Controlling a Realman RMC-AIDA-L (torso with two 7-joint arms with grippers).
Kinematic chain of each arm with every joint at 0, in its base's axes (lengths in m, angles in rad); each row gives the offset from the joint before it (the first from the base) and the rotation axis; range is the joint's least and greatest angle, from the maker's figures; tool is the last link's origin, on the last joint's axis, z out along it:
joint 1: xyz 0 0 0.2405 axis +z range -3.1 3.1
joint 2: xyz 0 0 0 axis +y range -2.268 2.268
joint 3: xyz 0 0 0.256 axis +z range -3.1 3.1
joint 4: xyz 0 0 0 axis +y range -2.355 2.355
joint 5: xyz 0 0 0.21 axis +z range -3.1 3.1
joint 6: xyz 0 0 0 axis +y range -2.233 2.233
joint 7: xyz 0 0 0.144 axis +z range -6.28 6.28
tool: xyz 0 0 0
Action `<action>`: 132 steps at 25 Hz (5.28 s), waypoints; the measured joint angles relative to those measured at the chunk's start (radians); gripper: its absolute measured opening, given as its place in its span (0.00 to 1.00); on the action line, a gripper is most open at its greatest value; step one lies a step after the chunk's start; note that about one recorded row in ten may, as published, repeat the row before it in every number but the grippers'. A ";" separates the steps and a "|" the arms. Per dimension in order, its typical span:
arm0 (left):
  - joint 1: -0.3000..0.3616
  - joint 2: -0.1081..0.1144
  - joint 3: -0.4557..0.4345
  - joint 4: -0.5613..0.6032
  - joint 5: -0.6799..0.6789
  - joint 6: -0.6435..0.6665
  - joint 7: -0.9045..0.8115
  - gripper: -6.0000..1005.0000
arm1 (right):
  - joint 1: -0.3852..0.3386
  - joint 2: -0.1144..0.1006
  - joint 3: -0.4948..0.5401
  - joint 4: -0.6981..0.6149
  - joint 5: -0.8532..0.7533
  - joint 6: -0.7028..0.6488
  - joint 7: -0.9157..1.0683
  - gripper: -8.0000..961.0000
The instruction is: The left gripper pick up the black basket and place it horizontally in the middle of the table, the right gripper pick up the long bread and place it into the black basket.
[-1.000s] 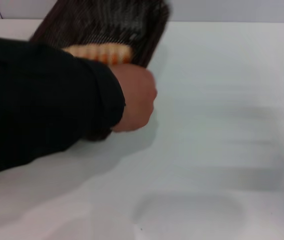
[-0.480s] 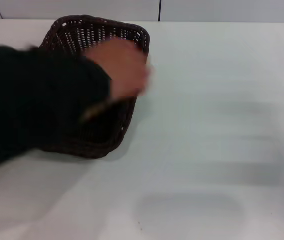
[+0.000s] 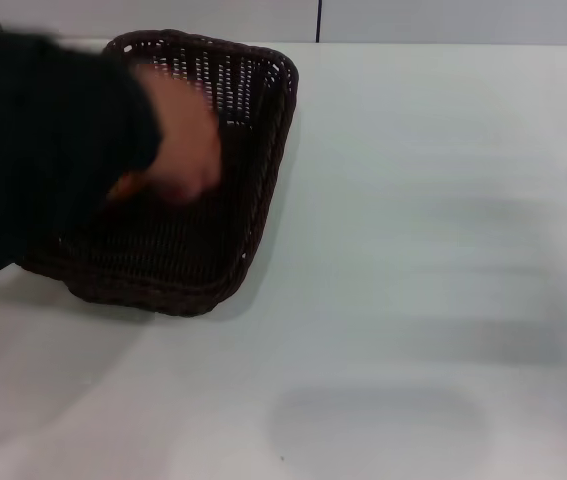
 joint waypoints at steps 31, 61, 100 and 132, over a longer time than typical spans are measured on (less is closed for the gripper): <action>-0.004 0.001 -0.001 0.010 -0.023 -0.004 -0.001 0.74 | 0.018 0.000 0.008 -0.009 0.005 -0.002 0.000 0.68; -0.016 -0.001 0.011 0.030 -0.019 -0.005 -0.008 0.74 | 0.029 -0.001 0.008 -0.009 0.006 -0.001 0.002 0.68; 0.064 0.003 0.785 -1.320 1.403 0.417 -2.122 0.73 | 0.037 0.001 0.035 -0.001 0.006 -0.011 0.008 0.68; -0.137 0.003 0.927 -1.072 1.726 0.328 -2.293 0.72 | 0.063 -0.001 0.045 -0.002 0.006 -0.011 0.003 0.68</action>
